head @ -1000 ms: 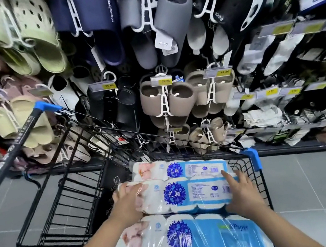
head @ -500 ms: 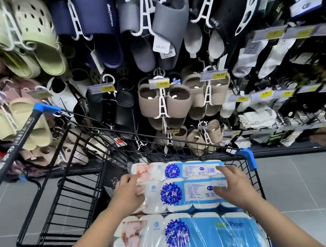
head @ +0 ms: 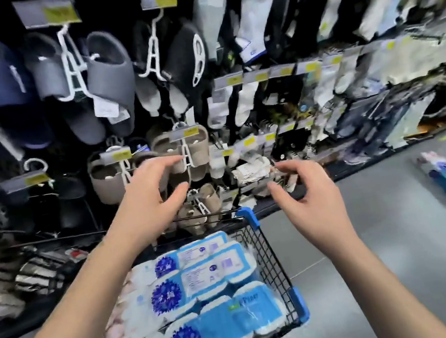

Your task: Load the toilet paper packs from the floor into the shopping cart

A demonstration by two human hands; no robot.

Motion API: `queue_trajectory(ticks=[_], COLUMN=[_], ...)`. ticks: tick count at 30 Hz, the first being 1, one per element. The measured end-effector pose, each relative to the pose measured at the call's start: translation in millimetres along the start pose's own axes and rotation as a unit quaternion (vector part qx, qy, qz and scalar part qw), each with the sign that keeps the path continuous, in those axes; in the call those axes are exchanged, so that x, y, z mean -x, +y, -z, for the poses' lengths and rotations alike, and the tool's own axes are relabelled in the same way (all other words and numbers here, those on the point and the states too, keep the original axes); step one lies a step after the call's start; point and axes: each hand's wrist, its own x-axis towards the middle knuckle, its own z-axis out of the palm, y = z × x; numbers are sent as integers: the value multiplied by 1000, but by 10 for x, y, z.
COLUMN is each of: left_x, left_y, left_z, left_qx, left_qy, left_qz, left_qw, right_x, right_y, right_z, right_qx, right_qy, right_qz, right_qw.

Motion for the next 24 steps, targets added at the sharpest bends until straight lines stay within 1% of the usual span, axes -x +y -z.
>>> queue_trajectory(ticks=[5,9,14,17,20,24], left_x=[-160,-172,-247,-229,-158,-152], left_y=[1222,2209,3371,3914,4338,4805], left_z=[-233,-605,-1372,-1849,-2271,-2727], left_qx=[57,110,148,178,199,227], left_qy=[-1,-35,-92,-113,-122,-160], left_qz=[-121,-191,-252,-269,-284,-292], left_qw=[991,975,952,940,930,915], right_x=[250,619,1171,1422,1616,1784], right_y=[88,392,1005,1373,1672,2029], right_z=[1167,2203,3365,3921,4357,4764], right_qx=[12,25,26,29,27,17], right_qy=[129,228,304,331,355,370], right_qz=[-14,-22,-70,-90,-112,-146], right_qw=[991,973,950,939,928,917])
